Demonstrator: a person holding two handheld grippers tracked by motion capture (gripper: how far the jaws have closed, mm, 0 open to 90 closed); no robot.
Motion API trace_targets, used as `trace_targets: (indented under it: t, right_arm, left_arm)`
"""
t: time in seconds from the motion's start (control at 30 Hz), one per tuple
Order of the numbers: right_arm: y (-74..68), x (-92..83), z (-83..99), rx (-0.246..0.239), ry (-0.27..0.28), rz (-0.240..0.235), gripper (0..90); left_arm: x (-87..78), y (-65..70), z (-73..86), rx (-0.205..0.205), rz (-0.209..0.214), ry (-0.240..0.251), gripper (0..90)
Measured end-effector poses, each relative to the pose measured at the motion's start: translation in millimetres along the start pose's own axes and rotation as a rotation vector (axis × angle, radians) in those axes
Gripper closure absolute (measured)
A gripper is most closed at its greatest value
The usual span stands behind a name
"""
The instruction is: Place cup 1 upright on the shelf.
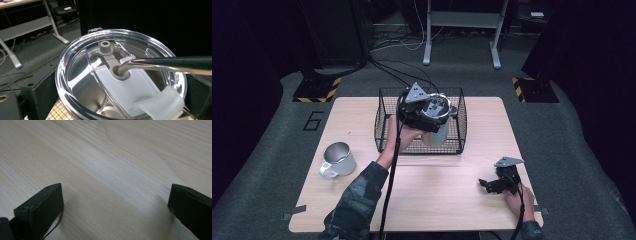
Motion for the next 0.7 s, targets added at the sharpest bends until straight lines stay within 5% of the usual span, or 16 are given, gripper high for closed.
trace_targets:
  t: [0.7]
  right_arm:
    - [0.2, 0.2, -0.4, 0.007, 0.002, 0.005, 0.0]
  left_arm:
    - [24.0, -35.0, -8.5, -0.039, -0.082, 0.018, 3.9]
Point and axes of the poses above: each handheld gripper's, and its own axes: x roughly forward along the jaws, z roughly out of its underside, y roughly to its right, the point moved 10 cm from there along x, roughly forward along the jaws, and after that the axes turned 15 degrees about -x, right-handed, at the moved point
